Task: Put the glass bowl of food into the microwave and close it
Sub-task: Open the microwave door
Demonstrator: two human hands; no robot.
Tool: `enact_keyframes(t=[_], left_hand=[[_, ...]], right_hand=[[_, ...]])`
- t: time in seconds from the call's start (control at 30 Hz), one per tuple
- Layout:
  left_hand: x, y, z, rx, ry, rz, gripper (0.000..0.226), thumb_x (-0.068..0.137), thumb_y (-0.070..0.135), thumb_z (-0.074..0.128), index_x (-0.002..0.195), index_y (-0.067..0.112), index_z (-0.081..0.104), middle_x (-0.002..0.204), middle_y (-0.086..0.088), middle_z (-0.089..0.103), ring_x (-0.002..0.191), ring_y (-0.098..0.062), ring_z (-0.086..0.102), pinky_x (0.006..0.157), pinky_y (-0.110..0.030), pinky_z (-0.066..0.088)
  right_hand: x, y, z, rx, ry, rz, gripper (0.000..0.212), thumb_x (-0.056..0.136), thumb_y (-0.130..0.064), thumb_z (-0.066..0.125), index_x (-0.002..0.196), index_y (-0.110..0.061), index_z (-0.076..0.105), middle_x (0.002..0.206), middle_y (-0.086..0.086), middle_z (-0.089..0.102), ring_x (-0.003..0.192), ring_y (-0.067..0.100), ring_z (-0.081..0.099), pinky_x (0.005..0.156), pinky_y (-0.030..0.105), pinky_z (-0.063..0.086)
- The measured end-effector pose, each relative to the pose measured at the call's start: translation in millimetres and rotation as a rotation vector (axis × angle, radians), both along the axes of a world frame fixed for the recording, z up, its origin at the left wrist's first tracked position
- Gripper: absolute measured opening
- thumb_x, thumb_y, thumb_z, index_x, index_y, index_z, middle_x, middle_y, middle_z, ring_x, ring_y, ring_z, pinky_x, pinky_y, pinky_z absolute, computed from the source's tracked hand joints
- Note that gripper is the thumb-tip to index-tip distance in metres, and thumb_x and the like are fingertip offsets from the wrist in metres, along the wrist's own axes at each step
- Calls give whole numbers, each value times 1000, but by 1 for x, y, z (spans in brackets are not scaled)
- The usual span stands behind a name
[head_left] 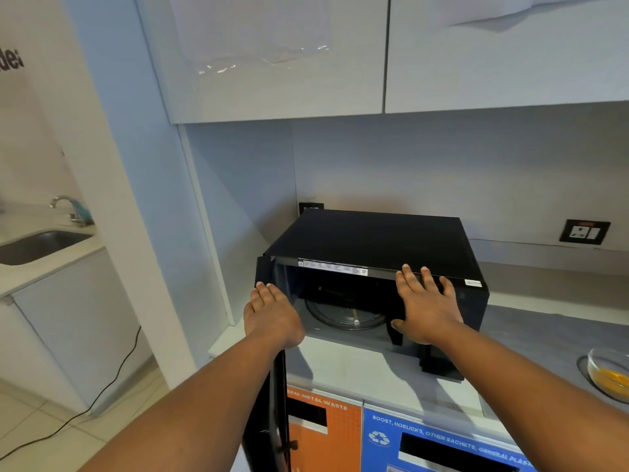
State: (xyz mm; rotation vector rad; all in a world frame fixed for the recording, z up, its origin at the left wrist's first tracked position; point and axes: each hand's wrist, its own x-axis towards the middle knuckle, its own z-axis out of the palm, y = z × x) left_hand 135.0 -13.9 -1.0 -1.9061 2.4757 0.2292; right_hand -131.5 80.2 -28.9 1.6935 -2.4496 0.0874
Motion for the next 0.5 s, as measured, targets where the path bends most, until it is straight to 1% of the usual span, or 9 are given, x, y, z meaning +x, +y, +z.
enact_keyframes(t=[0.13,0.27,0.37,0.5], left_hand=[[17,-9,-5,-73,-69,-20,101,92,26,65,159,1,-6,170,-21,-4,157,-37,0,127,-47,14],[32,-15,-6,-149,-110,-27,101,89,23,70,160,2,1,170,-21,7,157,-37,9,126,-46,18],[40,-17,-7,-203,-127,-43,94,92,22,66,160,2,5,169,-22,11,156,-37,13,126,-46,19],[55,-22,-15,-300,-115,-65,84,93,12,59,160,3,10,168,-20,16,156,-35,16,126,-45,20]], right_hand=[[2,-2,-1,19,-7,-19,107,86,-65,61,160,-23,-5,170,2,-12,155,33,-13,122,59,0],[7,-7,0,6,-9,-25,108,86,-67,59,160,-21,-4,171,4,-10,155,31,-12,124,56,2],[10,-10,0,-9,-7,-27,107,88,-66,59,160,-18,-3,171,7,-6,156,32,-8,126,51,7],[14,-17,2,-11,-24,-28,109,87,-63,62,160,-16,-4,171,8,-7,156,33,-8,126,48,8]])
